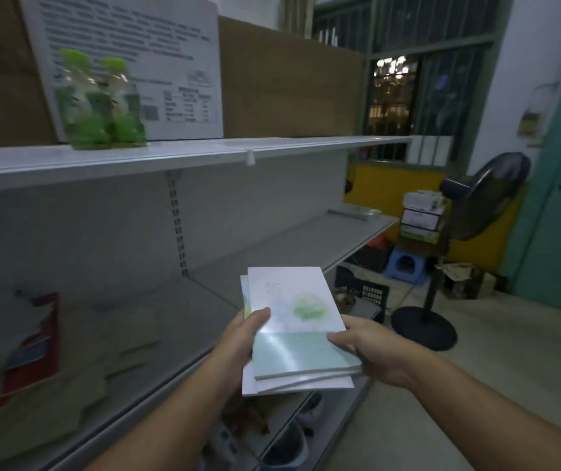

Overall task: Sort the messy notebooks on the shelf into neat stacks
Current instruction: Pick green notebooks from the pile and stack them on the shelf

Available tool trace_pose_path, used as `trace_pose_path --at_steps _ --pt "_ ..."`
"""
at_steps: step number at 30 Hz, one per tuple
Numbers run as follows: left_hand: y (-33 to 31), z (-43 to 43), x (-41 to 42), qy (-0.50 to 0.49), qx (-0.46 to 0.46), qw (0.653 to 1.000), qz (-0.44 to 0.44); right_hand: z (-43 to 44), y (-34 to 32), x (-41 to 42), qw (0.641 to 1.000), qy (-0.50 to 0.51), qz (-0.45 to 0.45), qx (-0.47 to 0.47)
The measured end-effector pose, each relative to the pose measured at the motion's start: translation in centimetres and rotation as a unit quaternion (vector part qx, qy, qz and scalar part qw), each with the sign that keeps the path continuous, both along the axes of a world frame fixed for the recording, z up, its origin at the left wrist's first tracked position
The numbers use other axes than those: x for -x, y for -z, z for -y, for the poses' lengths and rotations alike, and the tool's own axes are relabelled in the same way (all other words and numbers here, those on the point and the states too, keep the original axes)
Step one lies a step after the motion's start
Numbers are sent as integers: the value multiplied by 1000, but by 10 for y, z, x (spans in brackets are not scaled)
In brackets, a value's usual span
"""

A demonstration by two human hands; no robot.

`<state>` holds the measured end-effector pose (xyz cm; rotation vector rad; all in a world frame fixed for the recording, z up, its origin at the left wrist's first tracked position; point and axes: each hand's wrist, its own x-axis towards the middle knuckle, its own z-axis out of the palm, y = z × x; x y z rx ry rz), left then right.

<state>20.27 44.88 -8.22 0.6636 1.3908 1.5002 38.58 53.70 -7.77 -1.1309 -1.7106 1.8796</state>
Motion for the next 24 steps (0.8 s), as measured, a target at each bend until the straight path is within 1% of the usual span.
trace_pose_path --at_steps 2,4,5,8,9,11,14,16,20,24 --pt "6 -39 -4 28 -18 999 0 -32 0 -14 1000 7 8 29" --pt "14 -82 -8 52 -18 998 9 -67 -2 -20 998 46 22 38" --pt "19 -105 -10 58 -16 998 20 -84 -3 -19 997 67 32 25" --pt "16 -169 -21 79 0 996 49 -136 1 -14 987 112 74 -85" --pt "17 -190 -23 87 10 994 59 -150 2 -15 982 133 79 -106" --pt "19 -226 -31 101 30 988 116 -179 7 -24 973 168 90 -126" --pt "21 -269 -53 157 65 961 218 -219 13 -47 967 193 106 -131" --pt "24 -299 -69 193 68 948 245 -246 18 -62 966 205 101 -119" --pt "34 -365 -101 177 66 954 235 -308 28 -86 965 214 98 -112" --pt "29 -417 -128 128 49 963 232 -375 26 -106 973 182 80 -117"
